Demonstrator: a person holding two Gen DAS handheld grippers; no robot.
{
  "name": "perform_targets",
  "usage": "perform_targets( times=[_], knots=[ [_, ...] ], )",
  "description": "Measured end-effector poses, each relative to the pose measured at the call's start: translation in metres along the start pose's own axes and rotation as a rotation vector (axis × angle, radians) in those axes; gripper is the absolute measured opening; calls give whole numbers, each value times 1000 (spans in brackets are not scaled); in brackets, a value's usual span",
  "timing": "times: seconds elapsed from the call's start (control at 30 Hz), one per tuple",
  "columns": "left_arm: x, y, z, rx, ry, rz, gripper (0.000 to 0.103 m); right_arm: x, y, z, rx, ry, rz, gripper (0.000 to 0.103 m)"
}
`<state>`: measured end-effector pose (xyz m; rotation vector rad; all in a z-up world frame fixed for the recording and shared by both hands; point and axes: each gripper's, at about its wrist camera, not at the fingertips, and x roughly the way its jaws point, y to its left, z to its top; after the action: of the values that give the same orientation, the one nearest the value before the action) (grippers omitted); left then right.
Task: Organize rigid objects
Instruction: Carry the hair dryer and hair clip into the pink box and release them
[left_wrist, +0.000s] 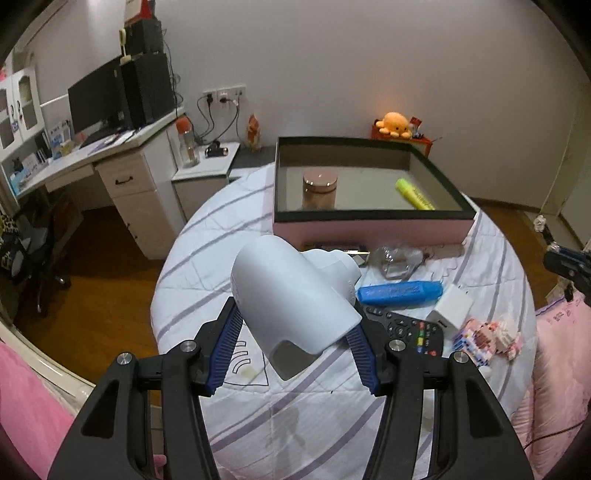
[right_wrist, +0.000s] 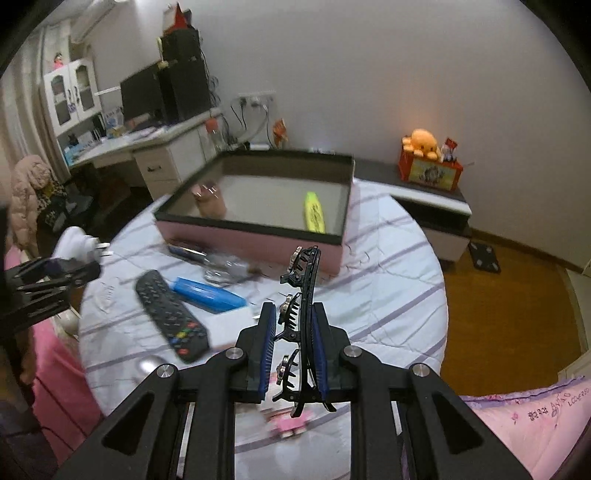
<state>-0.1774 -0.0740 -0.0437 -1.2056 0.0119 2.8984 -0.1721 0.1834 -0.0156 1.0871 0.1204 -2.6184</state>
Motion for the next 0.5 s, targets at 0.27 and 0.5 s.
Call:
perform_targets(
  times=[0.27,0.5],
  knots=[
    [-18,-6,-2,8,-33,-20,57,-30,21,-9,-17,-61,21,19],
    [-26,-9,-5,7,-43,-20,57,-38,26,-17,-16,-75,42,19]
  ],
)
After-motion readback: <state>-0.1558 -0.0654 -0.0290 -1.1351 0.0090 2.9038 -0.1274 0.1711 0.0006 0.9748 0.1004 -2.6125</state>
